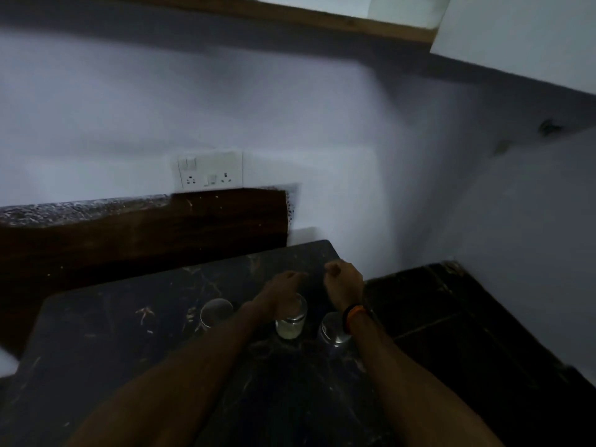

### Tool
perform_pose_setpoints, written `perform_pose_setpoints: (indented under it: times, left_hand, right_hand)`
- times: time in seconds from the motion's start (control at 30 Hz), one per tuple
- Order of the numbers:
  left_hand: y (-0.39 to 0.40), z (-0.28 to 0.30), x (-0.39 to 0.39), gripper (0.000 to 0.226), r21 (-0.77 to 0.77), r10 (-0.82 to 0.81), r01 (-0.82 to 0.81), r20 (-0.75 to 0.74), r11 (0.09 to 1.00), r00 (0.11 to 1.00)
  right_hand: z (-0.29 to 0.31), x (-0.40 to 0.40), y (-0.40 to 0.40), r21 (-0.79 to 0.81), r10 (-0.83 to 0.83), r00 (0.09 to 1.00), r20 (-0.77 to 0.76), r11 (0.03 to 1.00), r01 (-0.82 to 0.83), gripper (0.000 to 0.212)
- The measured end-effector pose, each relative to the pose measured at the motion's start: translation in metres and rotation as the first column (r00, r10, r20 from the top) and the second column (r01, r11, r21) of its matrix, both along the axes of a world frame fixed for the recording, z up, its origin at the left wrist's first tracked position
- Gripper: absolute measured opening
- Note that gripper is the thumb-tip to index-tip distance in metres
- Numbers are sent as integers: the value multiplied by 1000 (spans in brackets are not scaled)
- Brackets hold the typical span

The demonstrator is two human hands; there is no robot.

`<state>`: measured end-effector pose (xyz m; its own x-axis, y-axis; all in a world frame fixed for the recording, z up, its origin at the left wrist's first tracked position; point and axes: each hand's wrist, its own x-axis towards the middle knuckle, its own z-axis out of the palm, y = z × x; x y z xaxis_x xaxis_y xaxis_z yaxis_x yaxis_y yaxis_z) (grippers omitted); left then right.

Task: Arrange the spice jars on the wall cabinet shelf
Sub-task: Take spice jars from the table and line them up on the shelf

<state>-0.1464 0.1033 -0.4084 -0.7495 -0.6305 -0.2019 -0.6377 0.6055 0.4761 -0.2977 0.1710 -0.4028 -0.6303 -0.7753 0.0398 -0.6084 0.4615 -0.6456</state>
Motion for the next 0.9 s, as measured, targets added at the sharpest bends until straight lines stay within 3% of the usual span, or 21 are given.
perform_pose_setpoints:
  times: [0.1, 0.2, 0.33, 0.57, 0.77, 0.9]
  left_hand:
    - [17, -27, -6, 69, 99, 4, -5, 5, 995, 1000]
    - [37, -48, -10, 67, 105, 17, -16, -9, 994, 1000]
    - [55, -65, -10, 60, 118, -68, 66, 11, 991, 998]
    - [67, -79, -15, 31, 180, -46, 61, -85, 982, 995]
    - [70, -81, -9, 29, 223, 1, 18, -87, 975, 996]
    - [70, -83, 0, 37, 309, 81, -57, -65, 949, 995]
  right_hand:
    - [-32, -2, 28, 102, 22, 998, 57, 994, -28, 24]
    - [-54, -1, 48, 229, 44, 999, 28, 972, -49, 28]
    - [-70, 5, 58, 251, -45, 999, 21, 967, 39, 39]
    - [-88, 10, 64, 424, -75, 997, 7, 904, 65, 90]
    - [-101, 12, 58, 422, -110, 983, 145, 906, 39, 99]
    - [-103, 13, 59, 425, -95, 987, 131, 905, 31, 94]
